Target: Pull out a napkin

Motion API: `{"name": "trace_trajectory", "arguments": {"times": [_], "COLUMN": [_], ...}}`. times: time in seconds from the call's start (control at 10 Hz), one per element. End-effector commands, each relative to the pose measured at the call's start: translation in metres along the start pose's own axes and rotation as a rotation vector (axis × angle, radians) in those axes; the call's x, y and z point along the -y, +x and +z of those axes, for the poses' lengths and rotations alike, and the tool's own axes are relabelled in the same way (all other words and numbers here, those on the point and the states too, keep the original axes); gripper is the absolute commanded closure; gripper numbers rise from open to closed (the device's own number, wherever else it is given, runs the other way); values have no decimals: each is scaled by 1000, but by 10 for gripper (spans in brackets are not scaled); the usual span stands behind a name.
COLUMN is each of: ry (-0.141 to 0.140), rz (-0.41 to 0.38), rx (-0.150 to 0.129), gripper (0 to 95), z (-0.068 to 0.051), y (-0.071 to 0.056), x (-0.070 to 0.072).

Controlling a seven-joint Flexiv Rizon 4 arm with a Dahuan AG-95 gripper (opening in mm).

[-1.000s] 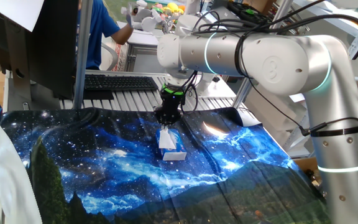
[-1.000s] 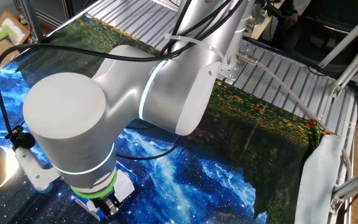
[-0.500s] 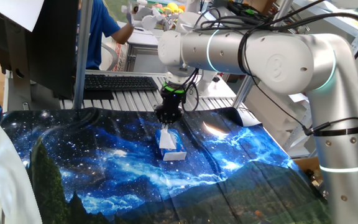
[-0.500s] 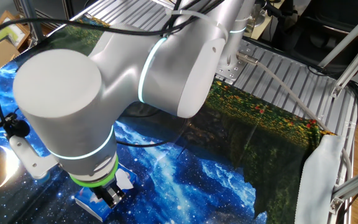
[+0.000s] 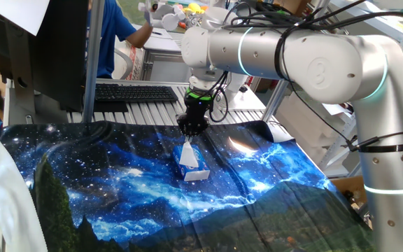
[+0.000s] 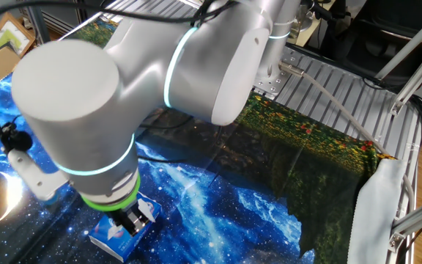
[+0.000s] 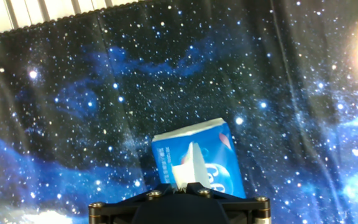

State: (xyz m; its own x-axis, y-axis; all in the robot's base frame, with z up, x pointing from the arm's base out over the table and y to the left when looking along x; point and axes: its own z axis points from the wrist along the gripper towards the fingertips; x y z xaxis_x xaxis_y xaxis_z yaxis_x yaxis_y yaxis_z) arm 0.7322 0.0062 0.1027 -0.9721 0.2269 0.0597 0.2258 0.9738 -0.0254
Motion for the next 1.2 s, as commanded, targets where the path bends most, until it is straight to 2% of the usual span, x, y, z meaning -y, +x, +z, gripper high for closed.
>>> {"name": "trace_trajectory", "arguments": {"times": [0.1, 0.5, 1.2], "ry": [1, 2, 2], "rz": [-1, 2, -7], "rx": [-2, -13, -24], "gripper": [950, 950, 950], "z": [-4, -13, -16], "y": [2, 10, 9], "x": [1, 1, 4]}}
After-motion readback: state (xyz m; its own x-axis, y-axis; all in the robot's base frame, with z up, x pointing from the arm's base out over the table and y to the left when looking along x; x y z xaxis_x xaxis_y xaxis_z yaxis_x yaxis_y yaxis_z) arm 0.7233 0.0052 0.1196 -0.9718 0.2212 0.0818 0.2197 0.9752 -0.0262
